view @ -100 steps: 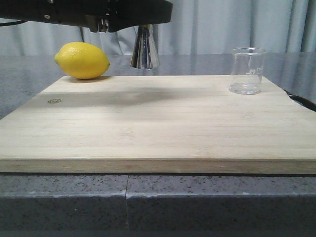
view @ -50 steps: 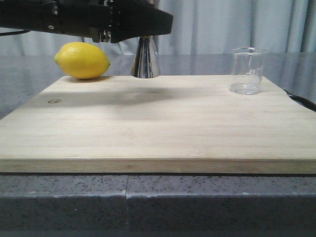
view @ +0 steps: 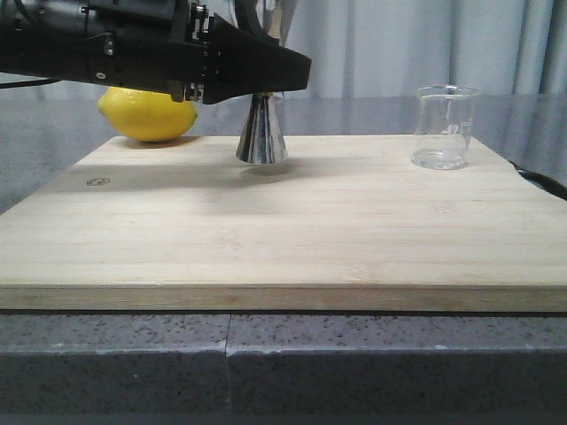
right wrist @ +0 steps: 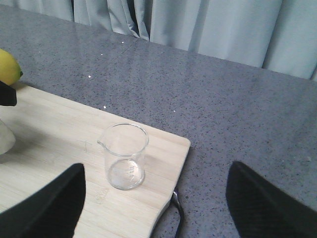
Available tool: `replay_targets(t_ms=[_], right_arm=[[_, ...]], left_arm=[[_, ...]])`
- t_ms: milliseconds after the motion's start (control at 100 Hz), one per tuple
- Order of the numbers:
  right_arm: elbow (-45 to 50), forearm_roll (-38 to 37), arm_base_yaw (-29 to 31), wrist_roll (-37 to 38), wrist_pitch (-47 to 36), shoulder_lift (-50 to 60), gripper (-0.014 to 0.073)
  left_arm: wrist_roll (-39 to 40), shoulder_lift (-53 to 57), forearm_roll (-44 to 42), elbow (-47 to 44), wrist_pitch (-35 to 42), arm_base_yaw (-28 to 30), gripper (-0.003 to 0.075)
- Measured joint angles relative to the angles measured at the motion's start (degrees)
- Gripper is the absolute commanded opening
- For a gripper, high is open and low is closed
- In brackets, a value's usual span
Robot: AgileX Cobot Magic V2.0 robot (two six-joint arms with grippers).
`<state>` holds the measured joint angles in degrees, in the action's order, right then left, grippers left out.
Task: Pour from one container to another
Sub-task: 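Lower the filled jigger onto the board with the left gripper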
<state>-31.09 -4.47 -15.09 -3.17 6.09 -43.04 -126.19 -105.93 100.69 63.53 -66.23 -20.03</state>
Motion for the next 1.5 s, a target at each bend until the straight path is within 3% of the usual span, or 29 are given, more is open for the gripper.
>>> replay_targets(t_ms=[990,1340,1500], right_arm=[[0.0,0.0,0.0,-0.1,0.0,0.0,0.0533],[0.0,0.0,0.0,-0.1,0.0,0.0,0.0533],[0.0,0.0,0.0,-0.1,0.0,0.0,0.0533]], left_arm=[[-0.1,-1.8,0.0,0.0,0.2,0.0,0.023],[-0.1,-1.8,0.5,0.0,0.0,0.0,0.0413],[-0.1,-1.8,0.5,0.0,0.0,0.0,0.0539]])
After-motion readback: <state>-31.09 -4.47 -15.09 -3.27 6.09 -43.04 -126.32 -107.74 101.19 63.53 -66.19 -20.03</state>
